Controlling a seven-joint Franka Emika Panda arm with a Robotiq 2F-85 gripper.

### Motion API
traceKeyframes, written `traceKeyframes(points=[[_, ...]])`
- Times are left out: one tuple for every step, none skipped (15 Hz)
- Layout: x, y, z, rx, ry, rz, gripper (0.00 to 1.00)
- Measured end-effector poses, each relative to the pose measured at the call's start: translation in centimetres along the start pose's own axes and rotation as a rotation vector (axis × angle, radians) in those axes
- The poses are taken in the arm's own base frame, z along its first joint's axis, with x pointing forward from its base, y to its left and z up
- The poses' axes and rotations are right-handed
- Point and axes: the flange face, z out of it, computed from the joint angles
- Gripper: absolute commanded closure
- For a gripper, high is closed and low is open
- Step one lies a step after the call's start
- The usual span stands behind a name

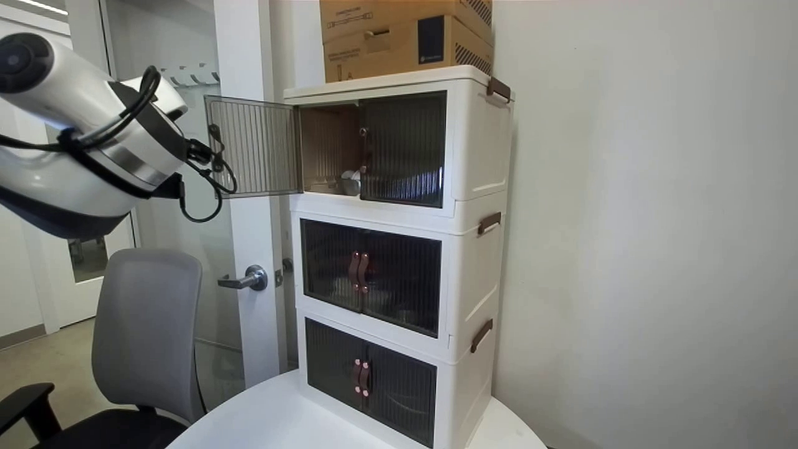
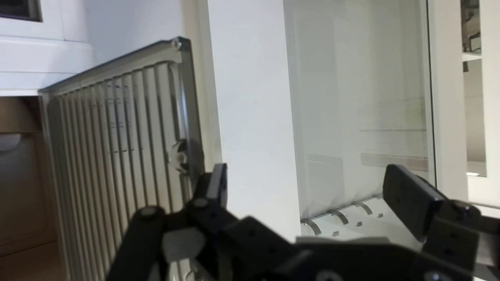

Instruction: Open the top cabinet doors

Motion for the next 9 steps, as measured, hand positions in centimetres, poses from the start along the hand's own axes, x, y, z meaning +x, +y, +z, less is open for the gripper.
traceKeyframes(points=[[0.0,0.4,-0.1,0.006,-0.011,0.01,0.0],[-0.3,1.0,-0.3,0.011,-0.031,0.03,0.0],[-0.7,1.6,-0.6,0.016,-0.054,0.055,0.0],[-1.2,2.3,-1.0,0.018,-0.08,0.087,0.0],[-1.9,3.0,-1.4,0.019,-0.109,0.123,0.0],[-2.7,3.7,-1.8,0.025,-0.139,0.159,0.0],[-3.6,4.3,-2.4,0.036,-0.167,0.199,0.0],[-4.5,4.8,-3.0,0.052,-0.193,0.239,0.0],[-5.1,5.3,-3.7,0.069,-0.219,0.28,0.0]])
